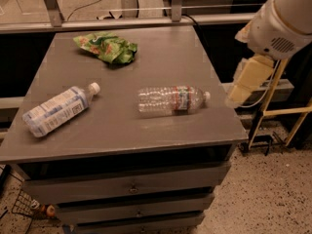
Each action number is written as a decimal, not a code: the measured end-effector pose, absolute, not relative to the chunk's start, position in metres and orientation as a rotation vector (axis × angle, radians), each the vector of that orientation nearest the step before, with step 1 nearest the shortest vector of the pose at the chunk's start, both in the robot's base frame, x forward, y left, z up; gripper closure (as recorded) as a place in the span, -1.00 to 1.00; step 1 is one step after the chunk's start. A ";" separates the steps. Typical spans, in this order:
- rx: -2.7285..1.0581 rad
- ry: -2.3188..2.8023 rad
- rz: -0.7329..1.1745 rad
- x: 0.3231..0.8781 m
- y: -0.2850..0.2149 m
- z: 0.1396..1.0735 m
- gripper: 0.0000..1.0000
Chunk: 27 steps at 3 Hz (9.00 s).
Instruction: Move green rice chip bag near blue plastic bottle
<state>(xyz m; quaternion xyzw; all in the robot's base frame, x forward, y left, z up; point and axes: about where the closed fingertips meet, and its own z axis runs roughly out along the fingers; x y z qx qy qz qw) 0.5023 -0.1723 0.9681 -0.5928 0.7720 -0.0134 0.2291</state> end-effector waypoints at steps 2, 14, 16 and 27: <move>-1.524 2.053 0.018 0.549 -0.141 0.961 -1.00; -1.136 2.149 0.262 0.802 0.124 0.868 -0.52; -1.211 2.101 0.300 0.793 0.138 0.873 0.41; -1.967 1.774 0.715 0.598 0.186 0.889 -0.86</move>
Offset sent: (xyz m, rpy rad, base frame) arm 0.0380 0.0271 -0.0081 0.0936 -0.0470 -0.0142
